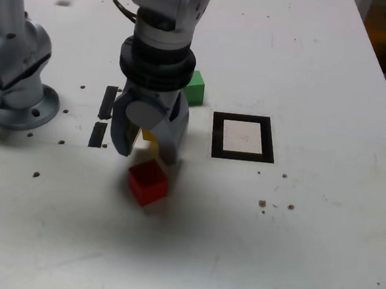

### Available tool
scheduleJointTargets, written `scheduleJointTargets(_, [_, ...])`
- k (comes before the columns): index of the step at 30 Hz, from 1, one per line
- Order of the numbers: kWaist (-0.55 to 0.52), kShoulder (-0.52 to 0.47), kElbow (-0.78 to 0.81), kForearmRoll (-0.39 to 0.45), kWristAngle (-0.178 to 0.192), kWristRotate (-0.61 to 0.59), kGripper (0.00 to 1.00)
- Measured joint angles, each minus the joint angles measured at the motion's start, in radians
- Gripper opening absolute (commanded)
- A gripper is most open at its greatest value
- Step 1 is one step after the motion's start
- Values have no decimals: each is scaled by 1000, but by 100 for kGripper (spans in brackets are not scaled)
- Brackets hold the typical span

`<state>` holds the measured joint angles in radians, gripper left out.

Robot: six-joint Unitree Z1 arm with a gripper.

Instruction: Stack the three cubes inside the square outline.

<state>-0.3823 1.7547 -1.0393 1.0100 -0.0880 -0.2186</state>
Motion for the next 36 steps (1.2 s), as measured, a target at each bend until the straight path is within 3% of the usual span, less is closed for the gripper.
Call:
scheduleJointTargets(4, [6,-2,13,-11,2,4,43])
scheduleJointTargets(11, [9,-11,26,-31,7,20,69])
scheduleJointTargets(18, [12,-38,51,-61,9,25,84])
scheduleJointTargets(36, [-13,-127,32,-43,6,-3,85])
